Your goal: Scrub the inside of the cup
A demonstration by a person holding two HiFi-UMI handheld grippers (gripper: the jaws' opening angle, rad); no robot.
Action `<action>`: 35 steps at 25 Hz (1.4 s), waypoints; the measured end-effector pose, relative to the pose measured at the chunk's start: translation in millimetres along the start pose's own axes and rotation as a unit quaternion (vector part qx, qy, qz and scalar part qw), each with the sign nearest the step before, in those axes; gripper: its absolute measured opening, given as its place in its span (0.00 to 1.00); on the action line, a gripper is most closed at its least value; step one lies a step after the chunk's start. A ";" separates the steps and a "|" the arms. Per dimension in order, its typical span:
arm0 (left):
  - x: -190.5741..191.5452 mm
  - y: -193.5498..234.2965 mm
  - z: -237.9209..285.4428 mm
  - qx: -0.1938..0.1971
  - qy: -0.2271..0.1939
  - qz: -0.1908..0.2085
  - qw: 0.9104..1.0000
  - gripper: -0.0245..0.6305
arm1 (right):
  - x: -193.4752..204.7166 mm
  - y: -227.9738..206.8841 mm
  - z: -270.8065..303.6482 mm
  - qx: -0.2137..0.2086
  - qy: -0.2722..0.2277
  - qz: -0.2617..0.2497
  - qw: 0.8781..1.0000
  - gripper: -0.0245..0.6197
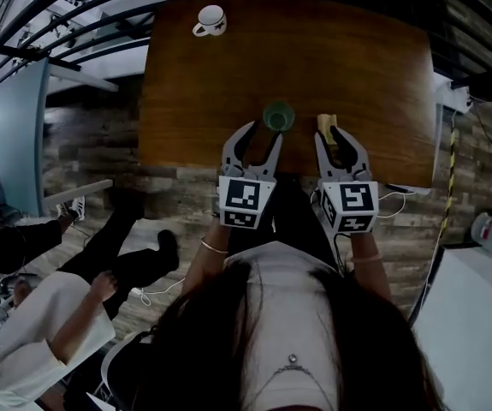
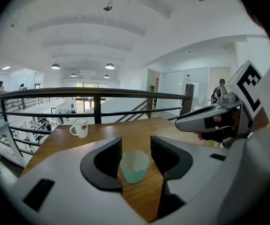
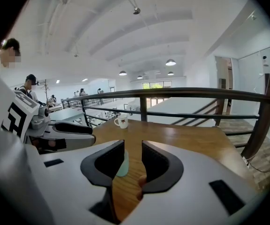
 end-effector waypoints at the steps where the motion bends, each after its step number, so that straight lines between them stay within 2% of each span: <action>1: 3.4 0.2 2.7 -0.002 0.002 0.001 1.000 0.32 | 2.5 -1.3 2.7 -0.003 0.003 -0.002 1.000 0.22; 13: 51.5 6.2 35.4 -0.030 0.027 0.013 0.999 0.48 | 40.7 -12.4 27.4 -0.017 0.040 -0.006 0.999 0.27; 17: 65.2 8.9 43.5 -0.038 0.029 0.006 0.999 0.49 | 52.4 -15.6 35.2 -0.019 0.048 -0.006 0.999 0.28; 25: 86.6 11.7 63.4 -0.038 0.041 0.019 0.998 0.50 | 74.9 -17.8 48.0 -0.021 0.069 0.000 0.997 0.30; 29: 104.4 13.6 71.0 -0.047 0.053 0.009 0.997 0.51 | 83.7 -17.1 54.0 -0.022 0.081 0.004 0.996 0.30; 35: 112.4 14.7 83.5 -0.046 0.057 0.013 0.997 0.51 | 100.8 -18.7 63.4 -0.020 0.100 0.012 0.995 0.30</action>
Point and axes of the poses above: the fingertips, and each gripper's own axes: z forward along the fingers, y to its left, x out of its underside, the point moved 10 cm from there along -z, backward along the fingers, and after that the axes turned 13 degrees about -z, right-handed, at the moved point
